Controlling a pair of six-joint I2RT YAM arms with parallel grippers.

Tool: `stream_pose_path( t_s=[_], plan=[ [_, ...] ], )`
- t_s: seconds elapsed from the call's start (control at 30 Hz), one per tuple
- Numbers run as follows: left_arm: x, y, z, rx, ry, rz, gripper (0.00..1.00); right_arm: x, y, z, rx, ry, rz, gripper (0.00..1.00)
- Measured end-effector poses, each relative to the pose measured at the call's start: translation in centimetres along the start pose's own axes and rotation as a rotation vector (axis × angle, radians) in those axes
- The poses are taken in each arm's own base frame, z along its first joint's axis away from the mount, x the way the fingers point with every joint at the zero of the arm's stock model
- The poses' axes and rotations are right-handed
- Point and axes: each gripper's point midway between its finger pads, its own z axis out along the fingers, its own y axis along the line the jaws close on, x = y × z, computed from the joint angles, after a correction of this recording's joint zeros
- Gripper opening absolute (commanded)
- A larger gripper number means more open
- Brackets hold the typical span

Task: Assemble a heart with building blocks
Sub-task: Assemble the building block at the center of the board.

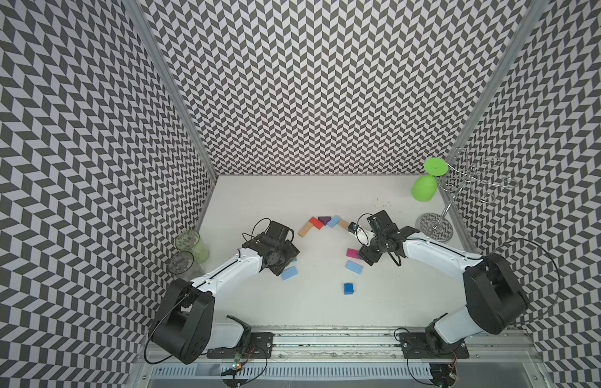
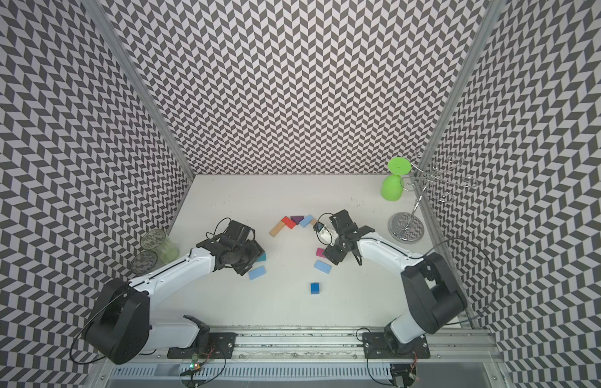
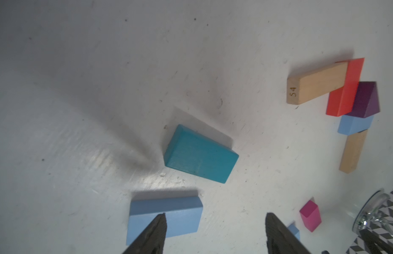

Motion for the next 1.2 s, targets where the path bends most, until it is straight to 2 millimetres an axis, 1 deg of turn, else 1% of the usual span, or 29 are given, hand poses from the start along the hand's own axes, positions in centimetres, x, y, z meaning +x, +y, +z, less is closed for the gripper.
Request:
stream_pose_path(
  t_s=[0.13, 0.37, 0.53, 0.73, 0.97, 1.2],
  plan=[
    [-0.2, -0.5, 0.0, 0.019, -0.007, -0.047, 0.74, -0.1, 0.6, 1.0, -0.009, 0.022, -0.019, 0.83],
    [-0.1, -0.2, 0.5, 0.002, 0.002, -0.095, 0.73, 1.1, 2.0, 1.8, -0.032, 0.056, -0.036, 0.83],
    [-0.1, 0.0, 0.7, -0.013, -0.001, -0.123, 0.74, 1.3, 1.9, 2.2, -0.026, 0.066, -0.032, 0.83],
    [-0.4, -0.2, 1.6, -0.044, 0.000, -0.140, 0.74, 2.0, 2.2, 3.4, -0.043, 0.102, -0.029, 0.83],
    [-0.5, 0.2, 2.7, -0.083, 0.002, -0.161, 0.74, 1.3, 2.0, 3.8, -0.045, 0.097, -0.029, 0.80],
    [-0.4, 1.2, 3.7, -0.144, 0.007, -0.179, 0.74, 0.7, 2.2, 4.1, -0.068, 0.094, -0.028, 0.78]
  ],
)
